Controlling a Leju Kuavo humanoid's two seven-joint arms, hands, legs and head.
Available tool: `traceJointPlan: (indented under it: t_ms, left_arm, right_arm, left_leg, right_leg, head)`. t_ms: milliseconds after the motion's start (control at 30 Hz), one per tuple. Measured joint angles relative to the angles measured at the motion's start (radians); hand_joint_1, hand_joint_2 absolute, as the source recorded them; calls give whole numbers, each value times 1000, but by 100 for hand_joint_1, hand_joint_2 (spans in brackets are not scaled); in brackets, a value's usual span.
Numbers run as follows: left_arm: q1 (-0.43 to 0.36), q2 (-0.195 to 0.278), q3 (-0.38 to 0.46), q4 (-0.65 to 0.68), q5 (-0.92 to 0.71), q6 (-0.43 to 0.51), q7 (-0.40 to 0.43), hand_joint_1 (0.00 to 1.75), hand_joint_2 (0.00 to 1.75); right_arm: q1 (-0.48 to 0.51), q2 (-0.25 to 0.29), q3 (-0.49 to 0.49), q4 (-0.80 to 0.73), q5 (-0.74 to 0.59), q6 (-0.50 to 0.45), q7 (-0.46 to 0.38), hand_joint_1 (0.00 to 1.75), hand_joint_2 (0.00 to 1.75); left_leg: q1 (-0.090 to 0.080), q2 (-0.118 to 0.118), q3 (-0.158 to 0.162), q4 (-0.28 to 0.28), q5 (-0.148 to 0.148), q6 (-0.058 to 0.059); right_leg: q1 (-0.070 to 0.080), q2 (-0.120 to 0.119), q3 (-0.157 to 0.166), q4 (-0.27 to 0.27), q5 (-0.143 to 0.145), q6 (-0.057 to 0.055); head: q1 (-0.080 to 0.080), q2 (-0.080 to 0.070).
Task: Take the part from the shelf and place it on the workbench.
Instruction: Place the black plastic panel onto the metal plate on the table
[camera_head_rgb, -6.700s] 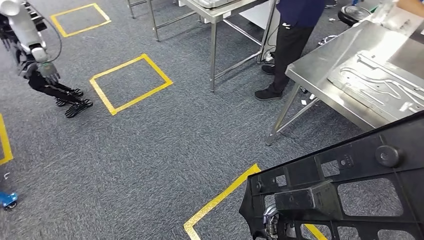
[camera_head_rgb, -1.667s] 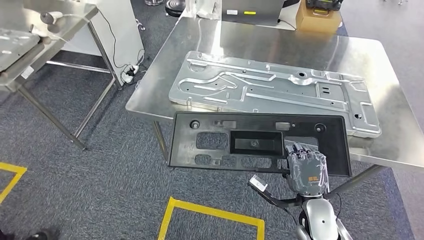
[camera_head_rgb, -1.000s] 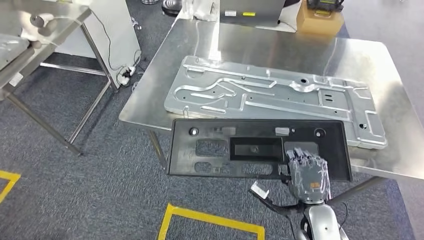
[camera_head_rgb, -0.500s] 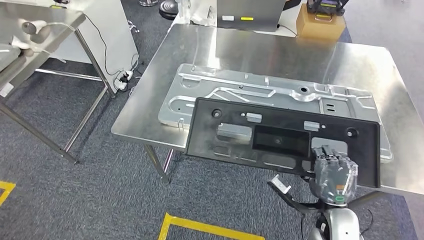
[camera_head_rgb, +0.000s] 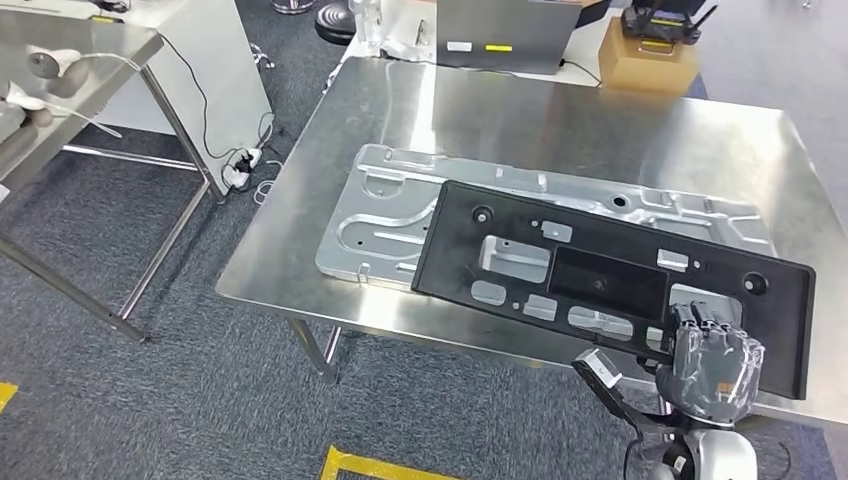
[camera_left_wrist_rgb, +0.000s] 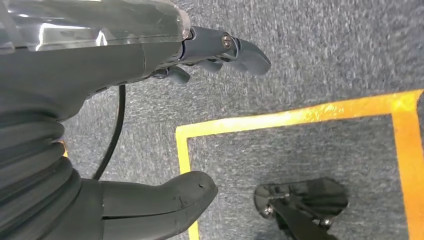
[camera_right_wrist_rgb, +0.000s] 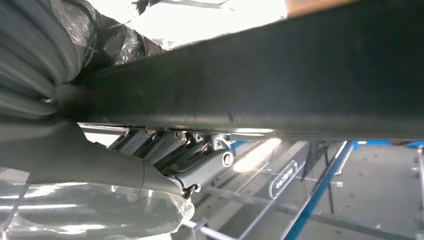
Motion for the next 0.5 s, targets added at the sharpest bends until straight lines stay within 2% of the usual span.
traceJointPlan:
  t_ms: [67,233,300,333,367,433,467,500]
  left_arm:
    - [0,0,0,0,0,0,0,0,175]
    - [-1,0,0,0,0,0,0,0,175]
    - [-3,0,0,0,0,0,-1,0,175]
    - [-3,0,0,0,0,1,-1,0,175]
    - [-3,0,0,0,0,1,-1,0,175]
    - [-2,-2,1,1,1,1,-1,0,175]
    - [-3,-3,1,1,1,1,-2,0,175]
    - [-3,-3,1,1,1,1,-2,0,175]
  right_arm:
    - [0,0,-3,0,0,0,-1,175,175]
    - [0,0,-3,0,0,0,-1,175,175]
    - [-1,0,-5,0,-1,-1,-2,175,175]
    - [0,0,-7,0,-4,-1,-4,175,175]
    - [4,0,-13,2,-10,-1,-11,175,175]
    - [12,1,-24,9,-24,1,-27,175,175]
    - [14,1,-28,13,-30,2,-34,175,175]
    - [14,1,-30,16,-33,5,-38,175,175]
  left_leg:
    - [3,0,13,-5,1,4]
    - [2,0,15,-6,0,5]
    - [2,0,23,-9,-5,11]
    - [1,0,30,-10,-12,15]
    - [0,-1,50,-10,-29,17]
    - [-4,-3,89,-11,-63,11]
    - [-5,-5,105,-13,-78,5]
    - [-6,-5,110,-12,-81,-1]
  right_leg:
    - [-3,-1,2,6,-4,4]
    - [-3,-2,-1,16,-3,5]
    - [-3,-3,-45,90,-21,11]
    - [-4,-3,-91,156,-46,15]
    - [-4,-3,-128,167,-30,15]
    - [0,-5,-158,94,44,3]
    - [5,-6,-147,26,96,-6]
    - [8,-5,-143,9,107,-13]
  head:
    - [0,0]
    - [0,0]
    - [0,0]
    - [0,0]
    - [0,0]
    - [1,0]
    - [1,0]
    - [2,0]
